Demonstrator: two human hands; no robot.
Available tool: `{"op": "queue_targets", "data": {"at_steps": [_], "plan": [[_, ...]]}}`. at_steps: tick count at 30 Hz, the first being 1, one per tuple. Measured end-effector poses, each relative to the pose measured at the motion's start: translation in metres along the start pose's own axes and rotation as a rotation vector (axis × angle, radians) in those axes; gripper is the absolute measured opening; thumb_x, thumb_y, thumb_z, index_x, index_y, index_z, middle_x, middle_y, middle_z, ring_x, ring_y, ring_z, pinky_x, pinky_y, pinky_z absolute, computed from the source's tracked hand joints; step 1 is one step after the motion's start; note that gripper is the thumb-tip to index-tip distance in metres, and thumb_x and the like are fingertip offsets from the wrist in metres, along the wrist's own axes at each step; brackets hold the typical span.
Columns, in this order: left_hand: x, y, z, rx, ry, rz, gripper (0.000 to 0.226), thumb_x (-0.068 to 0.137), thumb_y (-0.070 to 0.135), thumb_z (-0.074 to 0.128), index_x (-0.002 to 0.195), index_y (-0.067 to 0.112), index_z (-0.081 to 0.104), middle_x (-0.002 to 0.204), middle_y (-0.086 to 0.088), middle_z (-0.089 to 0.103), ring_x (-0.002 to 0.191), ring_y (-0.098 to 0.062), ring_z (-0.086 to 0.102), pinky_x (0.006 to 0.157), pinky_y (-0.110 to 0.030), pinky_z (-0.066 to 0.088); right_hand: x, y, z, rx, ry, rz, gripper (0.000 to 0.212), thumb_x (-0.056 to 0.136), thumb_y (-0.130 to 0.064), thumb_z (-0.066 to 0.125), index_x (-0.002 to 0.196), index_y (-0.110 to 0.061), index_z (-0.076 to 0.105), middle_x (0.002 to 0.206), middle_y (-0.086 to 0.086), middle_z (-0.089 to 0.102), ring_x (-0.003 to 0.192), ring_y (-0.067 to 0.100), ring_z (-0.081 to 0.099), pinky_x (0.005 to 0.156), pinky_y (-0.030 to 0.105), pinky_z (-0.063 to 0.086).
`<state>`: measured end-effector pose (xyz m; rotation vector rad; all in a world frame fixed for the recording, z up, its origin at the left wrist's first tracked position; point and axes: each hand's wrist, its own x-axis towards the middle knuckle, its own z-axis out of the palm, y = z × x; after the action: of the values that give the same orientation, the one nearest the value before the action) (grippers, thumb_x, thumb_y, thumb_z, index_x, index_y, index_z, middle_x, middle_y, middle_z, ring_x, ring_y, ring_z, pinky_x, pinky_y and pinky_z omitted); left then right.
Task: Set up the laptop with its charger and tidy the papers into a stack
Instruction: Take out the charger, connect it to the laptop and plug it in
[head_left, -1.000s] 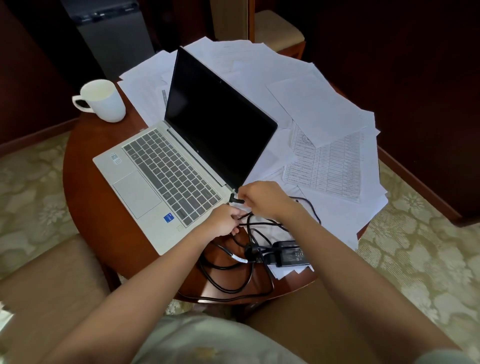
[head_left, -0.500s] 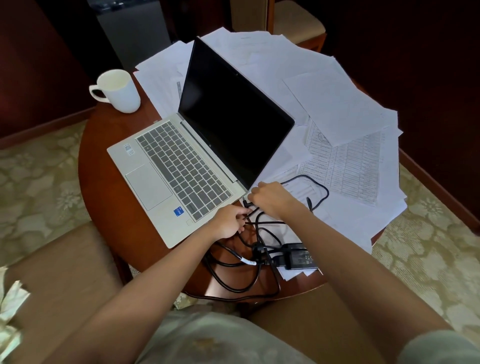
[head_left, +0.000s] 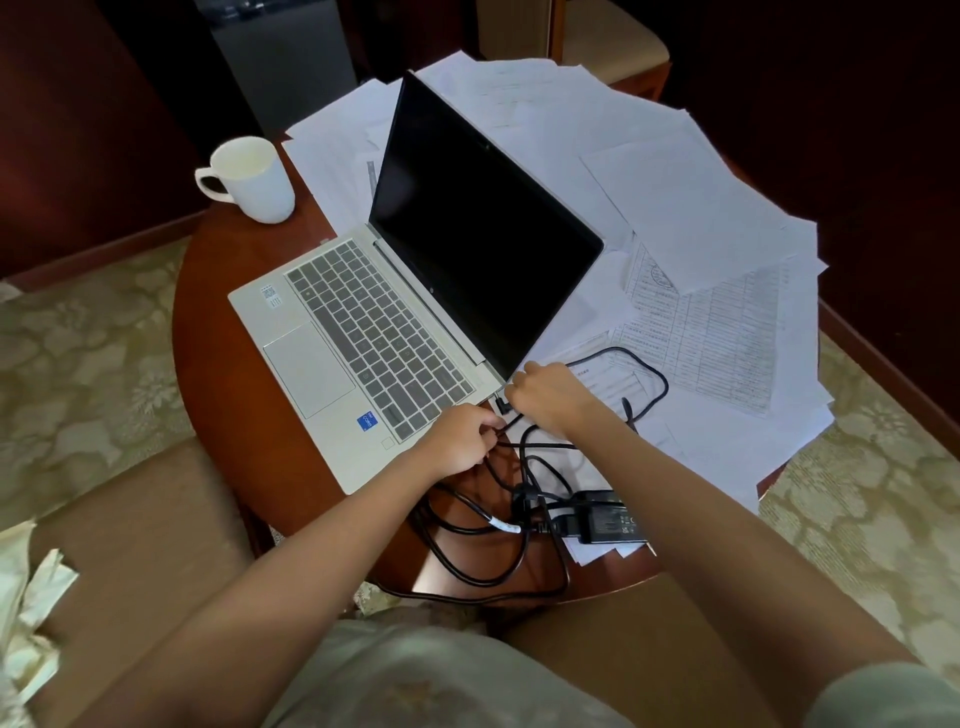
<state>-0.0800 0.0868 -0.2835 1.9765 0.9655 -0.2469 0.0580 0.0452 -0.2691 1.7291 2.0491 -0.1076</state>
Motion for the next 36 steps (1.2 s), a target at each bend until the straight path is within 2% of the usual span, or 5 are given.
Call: {"op": "queue_targets", "data": {"at_steps": [5, 9, 15, 22, 36], "plan": [[0.0, 0.001, -0.003, 0.041, 0.042, 0.001, 0.026, 0.095, 0.01, 0.049, 0.116, 0.006, 0.064, 0.106, -0.009, 0.067, 0.082, -0.022, 0.063, 0.081, -0.026, 0.047, 0.001, 0.004, 0.003, 0.051, 0.033, 0.076, 0.033, 0.089, 0.006, 0.046, 0.12, -0.004, 0.051, 0.12, 0.01, 0.055, 0.112, 0.026, 0.05, 0.072, 0.031, 0.039], [0.004, 0.005, -0.009, 0.137, 0.263, 0.004, 0.014, 0.089, 0.015, 0.054, 0.092, 0.005, 0.064, 0.074, 0.001, 0.056, 0.077, -0.022, 0.057, 0.064, -0.026, 0.04, 0.002, 0.009, 0.015, 0.241, 0.076, 0.192, 0.036, 0.085, 0.01, 0.045, 0.115, -0.007, 0.056, 0.113, 0.008, 0.056, 0.106, 0.026, 0.053, 0.068, 0.03, 0.036], [0.022, 0.016, -0.016, 0.59, 0.259, -0.003, 0.045, 0.086, 0.042, 0.057, 0.117, 0.011, 0.048, 0.111, -0.007, 0.057, 0.11, -0.026, 0.049, 0.081, -0.037, 0.046, 0.004, 0.014, 0.032, 0.465, 0.116, 0.26, 0.026, 0.095, -0.005, 0.045, 0.115, -0.013, 0.06, 0.111, 0.006, 0.056, 0.102, 0.026, 0.057, 0.071, 0.029, 0.038], [0.037, 0.011, -0.023, 0.857, 0.251, 0.074, 0.067, 0.078, 0.065, 0.051, 0.117, 0.01, 0.05, 0.114, -0.009, 0.058, 0.11, -0.027, 0.049, 0.089, -0.035, 0.038, 0.006, 0.017, 0.032, 0.593, 0.088, 0.238, 0.027, 0.096, -0.01, 0.046, 0.12, -0.014, 0.058, 0.113, 0.007, 0.056, 0.104, 0.026, 0.056, 0.076, 0.029, 0.039], [0.043, 0.014, -0.023, 0.832, 0.26, 0.089, 0.063, 0.079, 0.06, 0.052, 0.121, 0.013, 0.051, 0.118, -0.008, 0.053, 0.114, -0.025, 0.046, 0.095, -0.036, 0.03, 0.009, 0.016, 0.019, 0.587, 0.045, 0.291, 0.028, 0.096, -0.026, 0.048, 0.117, -0.017, 0.063, 0.116, 0.003, 0.059, 0.107, 0.023, 0.056, 0.081, 0.03, 0.04]]}}
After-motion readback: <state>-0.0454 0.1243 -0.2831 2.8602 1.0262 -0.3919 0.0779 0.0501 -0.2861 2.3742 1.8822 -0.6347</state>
